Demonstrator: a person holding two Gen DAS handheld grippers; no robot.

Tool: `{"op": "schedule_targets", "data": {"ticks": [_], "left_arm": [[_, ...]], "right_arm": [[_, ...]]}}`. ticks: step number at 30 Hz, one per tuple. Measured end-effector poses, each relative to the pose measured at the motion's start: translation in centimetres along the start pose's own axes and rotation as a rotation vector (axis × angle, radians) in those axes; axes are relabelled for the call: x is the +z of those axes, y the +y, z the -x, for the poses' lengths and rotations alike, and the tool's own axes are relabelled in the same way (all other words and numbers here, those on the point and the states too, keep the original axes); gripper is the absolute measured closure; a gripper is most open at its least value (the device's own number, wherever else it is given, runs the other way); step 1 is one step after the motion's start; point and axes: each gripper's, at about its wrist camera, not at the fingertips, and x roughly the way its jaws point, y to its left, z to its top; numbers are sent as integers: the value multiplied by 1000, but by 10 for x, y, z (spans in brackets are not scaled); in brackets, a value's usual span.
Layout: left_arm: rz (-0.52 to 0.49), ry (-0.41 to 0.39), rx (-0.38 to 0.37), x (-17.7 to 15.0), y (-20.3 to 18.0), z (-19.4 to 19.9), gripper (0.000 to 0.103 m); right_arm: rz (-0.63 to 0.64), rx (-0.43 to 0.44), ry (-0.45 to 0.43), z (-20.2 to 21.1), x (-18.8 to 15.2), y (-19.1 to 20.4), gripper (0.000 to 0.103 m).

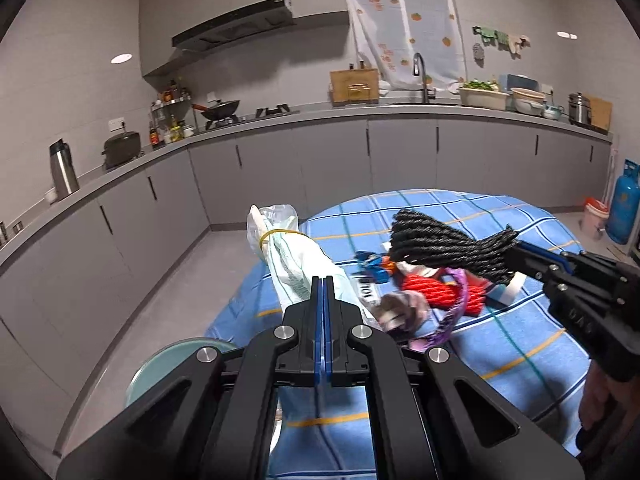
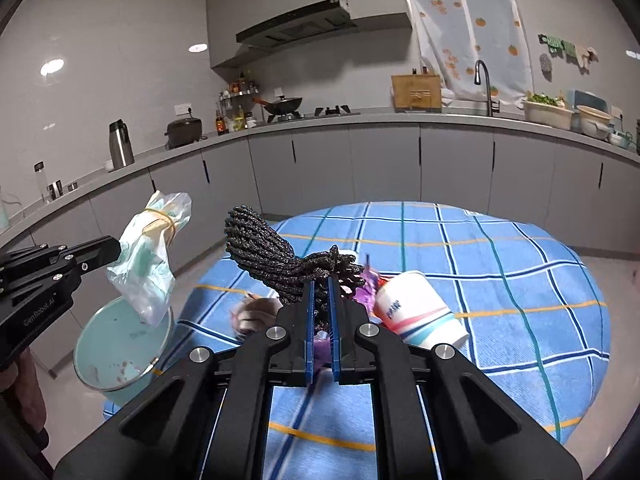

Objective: Collect trash
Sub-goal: 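Grasp the black scrubber with the right tool while the left tool holds the clear bag, then carry the clear bag and black scrubber over the teal bucket with both tools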

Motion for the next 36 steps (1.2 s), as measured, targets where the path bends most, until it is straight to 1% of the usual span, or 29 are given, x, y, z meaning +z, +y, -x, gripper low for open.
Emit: {"op": "schedule_targets", "data": {"ticks": [5, 17, 36], "left_arm": [[22, 11, 41, -7, 23, 5, 102], [69, 32, 121, -24, 64, 16, 102], [131, 78, 211, -49, 119, 17, 102]], "right_arm": [[18, 29, -3, -3, 4, 17, 96], [60, 96, 1, -16, 11, 58, 96], [132, 194, 14, -32, 16, 118, 96]]}}
